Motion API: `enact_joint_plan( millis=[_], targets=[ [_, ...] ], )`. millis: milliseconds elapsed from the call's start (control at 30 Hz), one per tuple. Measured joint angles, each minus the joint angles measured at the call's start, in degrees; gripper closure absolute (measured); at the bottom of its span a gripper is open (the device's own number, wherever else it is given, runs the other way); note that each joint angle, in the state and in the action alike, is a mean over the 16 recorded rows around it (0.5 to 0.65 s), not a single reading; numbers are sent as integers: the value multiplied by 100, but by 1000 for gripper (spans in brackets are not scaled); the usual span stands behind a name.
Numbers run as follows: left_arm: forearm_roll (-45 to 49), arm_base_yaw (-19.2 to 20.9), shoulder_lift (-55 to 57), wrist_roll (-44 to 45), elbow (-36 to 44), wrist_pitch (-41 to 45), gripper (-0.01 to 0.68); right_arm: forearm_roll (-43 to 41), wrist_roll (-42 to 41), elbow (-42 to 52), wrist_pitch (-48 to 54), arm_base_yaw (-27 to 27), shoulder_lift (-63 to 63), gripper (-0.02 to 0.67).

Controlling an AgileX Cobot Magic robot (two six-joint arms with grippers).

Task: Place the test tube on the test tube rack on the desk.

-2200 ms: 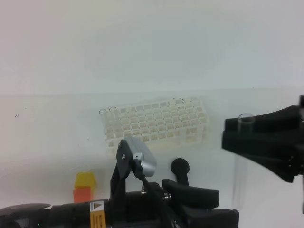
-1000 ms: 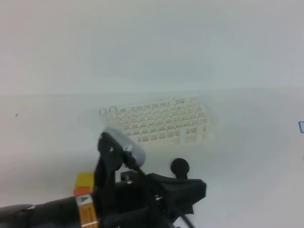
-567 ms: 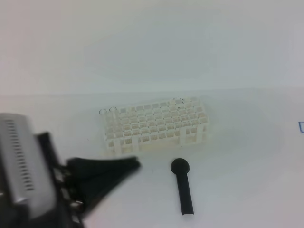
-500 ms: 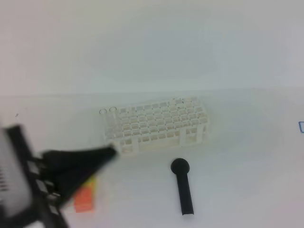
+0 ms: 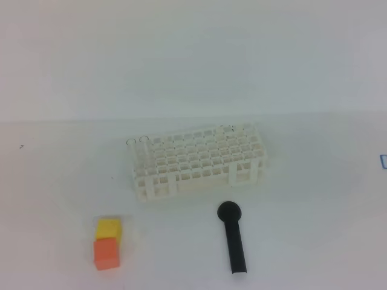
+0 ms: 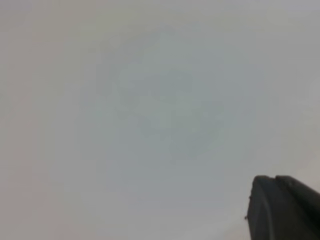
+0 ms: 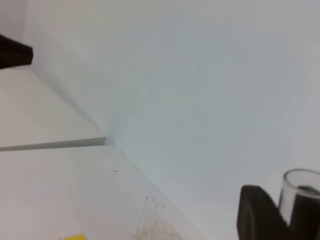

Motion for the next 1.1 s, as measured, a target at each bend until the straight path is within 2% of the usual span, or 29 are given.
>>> enact_joint_plan(
  millis=[200, 300, 433, 700, 833, 933, 1100],
  targets=[
    [-61, 4, -147, 2, 386, 390, 674, 0, 9, 0, -4, 0, 0, 530],
    [-489, 4, -143, 3, 574, 460, 674, 0, 36, 0, -6, 0, 0, 530],
    [-1780, 10, -151, 7, 777, 916, 674, 0, 83, 0, -10, 0, 0, 530],
    [-5090, 59, -556, 6, 1056, 2797, 674, 0, 197, 0, -17, 0, 0, 530],
    [-6396, 130, -1011, -2, 1190, 3386, 674, 0, 288, 0, -19, 0, 0, 530],
    [-6824, 207, -1428, -10, 1351, 3413, 674, 0, 388, 0, -20, 0, 0, 530],
    [-7055, 366, -1996, -22, 1743, 2727, 674, 0, 579, 0, -20, 0, 0, 530]
  ],
)
